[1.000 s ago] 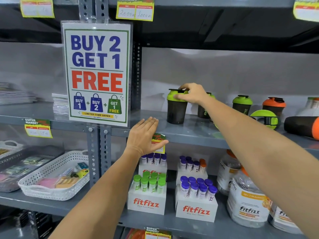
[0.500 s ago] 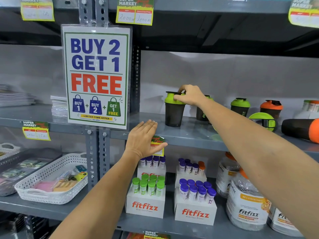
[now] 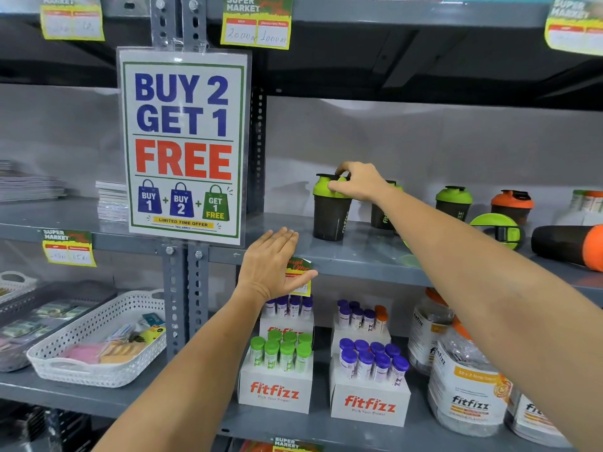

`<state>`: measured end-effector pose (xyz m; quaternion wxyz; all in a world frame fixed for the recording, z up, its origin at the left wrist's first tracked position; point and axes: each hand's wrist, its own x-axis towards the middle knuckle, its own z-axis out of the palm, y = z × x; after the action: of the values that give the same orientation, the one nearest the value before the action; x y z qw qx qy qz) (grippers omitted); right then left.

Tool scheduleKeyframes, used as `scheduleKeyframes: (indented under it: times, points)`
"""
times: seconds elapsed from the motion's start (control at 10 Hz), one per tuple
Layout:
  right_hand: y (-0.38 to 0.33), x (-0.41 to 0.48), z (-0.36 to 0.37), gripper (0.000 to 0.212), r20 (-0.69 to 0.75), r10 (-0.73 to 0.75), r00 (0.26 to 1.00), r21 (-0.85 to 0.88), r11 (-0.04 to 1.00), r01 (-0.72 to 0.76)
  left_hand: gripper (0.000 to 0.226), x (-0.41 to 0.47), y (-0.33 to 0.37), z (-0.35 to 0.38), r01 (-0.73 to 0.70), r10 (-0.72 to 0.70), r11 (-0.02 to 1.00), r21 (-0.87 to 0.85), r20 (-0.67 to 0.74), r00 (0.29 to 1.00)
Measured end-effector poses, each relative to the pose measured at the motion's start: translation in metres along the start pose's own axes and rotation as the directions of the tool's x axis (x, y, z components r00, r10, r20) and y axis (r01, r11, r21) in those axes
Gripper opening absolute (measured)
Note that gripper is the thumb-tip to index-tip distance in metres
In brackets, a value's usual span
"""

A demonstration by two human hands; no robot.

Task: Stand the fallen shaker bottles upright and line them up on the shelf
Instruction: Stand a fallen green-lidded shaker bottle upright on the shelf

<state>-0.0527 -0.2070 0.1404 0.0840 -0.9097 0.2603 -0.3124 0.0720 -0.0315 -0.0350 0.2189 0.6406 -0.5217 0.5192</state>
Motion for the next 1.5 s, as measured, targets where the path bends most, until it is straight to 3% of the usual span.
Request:
scheduleKeyframes:
  times: [0.1, 0.2, 0.4, 0.5, 0.7, 1.0, 1.3, 1.4, 1.5]
  points:
    - [-0.002, 0.001, 0.004, 0.064, -0.041, -0.006, 0.999, -0.056, 0.998, 0.004, 0.080, 0.000, 0.000, 0.001, 0.000, 0.000, 1.000, -0.006, -0.002, 1.000]
    - [-0.004, -0.002, 0.006, 0.080, -0.046, 0.001, 0.999, -0.119, 0.993, -0.006, 0.080, 0.000, 0.000, 0.001, -0.001, 0.001, 1.000, -0.002, 0.002, 1.000]
    - [-0.003, -0.002, 0.011, 0.068, 0.057, -0.035, 0.998, -0.029, 0.999, 0.037, 0.080, 0.000, -0.001, 0.002, 0.001, -0.001, 1.000, -0.015, -0.012, 1.000]
    - [-0.002, -0.004, 0.013, 0.069, 0.018, -0.041, 0.999, -0.006, 0.999, 0.041, 0.079, -0.001, -0.001, 0.004, 0.001, -0.002, 1.000, -0.025, -0.028, 1.000]
    - [-0.003, -0.006, 0.010, 0.085, 0.050, -0.042, 0.998, -0.143, 0.988, 0.049, 0.079, -0.001, -0.001, 0.005, 0.004, -0.005, 1.000, -0.028, -0.023, 1.000]
    - [-0.003, -0.008, 0.015, 0.081, 0.042, -0.078, 0.996, -0.200, 0.976, 0.085, 0.079, -0.001, -0.002, 0.005, 0.004, -0.004, 0.999, -0.036, -0.025, 1.000]
    - [0.005, -0.015, 0.001, 0.099, 0.060, -0.056, 0.997, -0.199, 0.978, 0.067, 0.076, -0.001, 0.000, 0.002, 0.037, -0.036, 0.998, -0.054, 0.017, 0.999]
    - [0.022, -0.020, -0.024, 0.089, 0.011, -0.039, 0.999, -0.214, 0.976, 0.041, 0.077, 0.002, 0.007, -0.003, 0.074, -0.072, 0.995, -0.060, 0.036, 0.997]
    - [0.045, -0.024, -0.056, 0.074, -0.036, -0.031, 0.999, -0.195, 0.980, 0.024, 0.082, 0.011, 0.033, -0.006, 0.025, -0.021, 0.997, -0.073, 0.059, 0.998]
